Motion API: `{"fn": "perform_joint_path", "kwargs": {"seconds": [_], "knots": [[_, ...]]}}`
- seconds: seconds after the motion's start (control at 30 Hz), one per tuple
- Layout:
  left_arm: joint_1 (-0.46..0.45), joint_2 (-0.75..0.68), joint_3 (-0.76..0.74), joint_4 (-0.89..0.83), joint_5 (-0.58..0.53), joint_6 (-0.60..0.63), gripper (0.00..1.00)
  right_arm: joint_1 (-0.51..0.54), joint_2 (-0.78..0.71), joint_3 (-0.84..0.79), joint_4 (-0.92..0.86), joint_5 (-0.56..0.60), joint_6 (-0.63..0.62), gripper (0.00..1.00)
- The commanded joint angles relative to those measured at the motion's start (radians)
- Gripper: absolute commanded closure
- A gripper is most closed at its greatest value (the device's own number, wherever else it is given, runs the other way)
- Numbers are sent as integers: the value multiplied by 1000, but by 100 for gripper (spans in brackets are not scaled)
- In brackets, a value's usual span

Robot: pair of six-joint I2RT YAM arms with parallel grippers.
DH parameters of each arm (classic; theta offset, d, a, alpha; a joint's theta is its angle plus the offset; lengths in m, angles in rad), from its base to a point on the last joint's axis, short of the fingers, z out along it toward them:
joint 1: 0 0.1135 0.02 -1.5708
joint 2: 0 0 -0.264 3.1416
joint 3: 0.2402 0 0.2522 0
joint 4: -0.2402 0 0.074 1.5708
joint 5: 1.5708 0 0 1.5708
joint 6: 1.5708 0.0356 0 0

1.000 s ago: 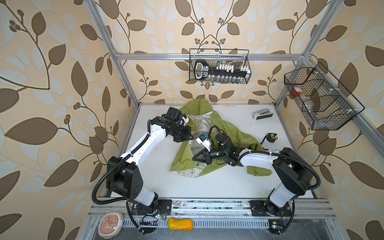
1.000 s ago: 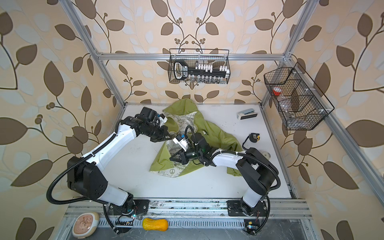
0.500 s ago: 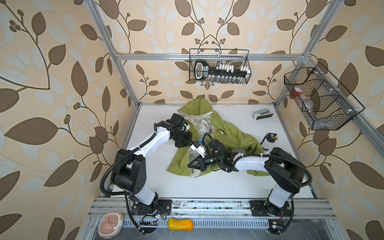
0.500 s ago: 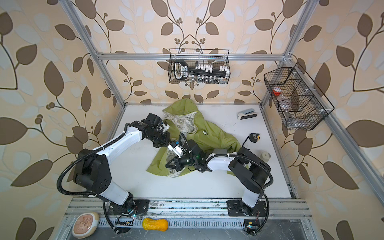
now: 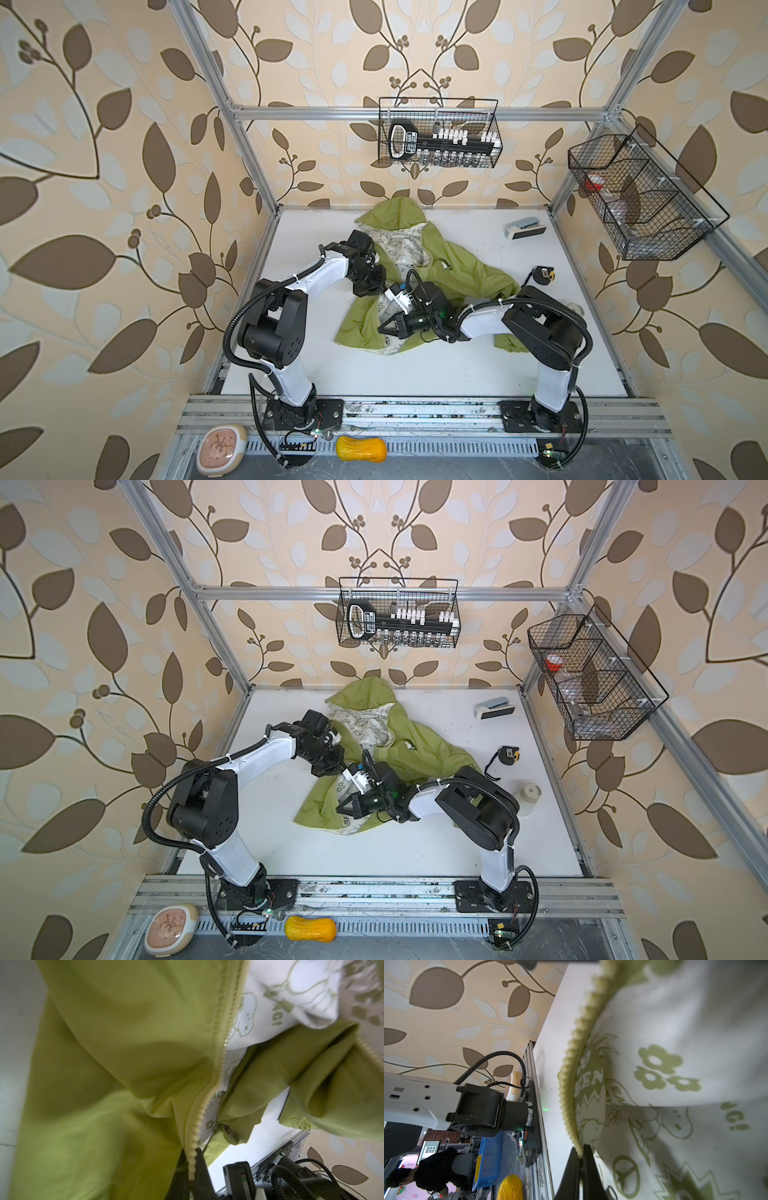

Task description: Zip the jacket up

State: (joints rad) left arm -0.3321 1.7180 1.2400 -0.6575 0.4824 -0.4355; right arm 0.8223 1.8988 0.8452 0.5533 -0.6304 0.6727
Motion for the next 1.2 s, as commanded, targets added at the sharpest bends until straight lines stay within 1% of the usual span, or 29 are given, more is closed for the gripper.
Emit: {"fn": "perform_joint_path", "kwargs": {"seconds": [0.0,0.13,0.2,0.3,0.4,0.57,0.8,0.83,0.93,1.0,1.03,1.1,1.17], "knots": [[8,-13,94,3,-14,-23,100,-22,-41,79,-122,40,-76,100],[8,-6,121,-3,-28,-28,100,-55,-62,127,-234,92,-153,100],[8,0,112,3,-27,-31,100,-63,-53,135,-250,97,-169,100],[8,2,81,19,-23,-35,100,-47,-27,126,-254,95,-173,100],[8,-11,43,40,-25,-43,100,-15,-15,92,-218,97,-154,100],[8,-21,7,50,-31,-46,94,28,-10,16,-115,103,-85,100],[8,-24,-22,44,-46,-42,88,70,0,-50,-32,120,-33,100],[8,-27,-26,44,-47,-43,86,73,0,-56,-21,120,-26,100],[8,-43,-42,44,-56,-45,76,88,-1,-70,-2,121,-14,100],[8,-53,-49,40,-64,-45,61,99,0,-72,0,125,-12,100],[8,-58,-51,36,-68,-43,56,105,-1,-73,1,127,-9,100],[8,-72,-54,29,-81,-45,48,111,-4,-77,7,132,-4,100],[10,-97,-52,9,-107,-51,42,111,-8,-85,19,138,4,100]]}}
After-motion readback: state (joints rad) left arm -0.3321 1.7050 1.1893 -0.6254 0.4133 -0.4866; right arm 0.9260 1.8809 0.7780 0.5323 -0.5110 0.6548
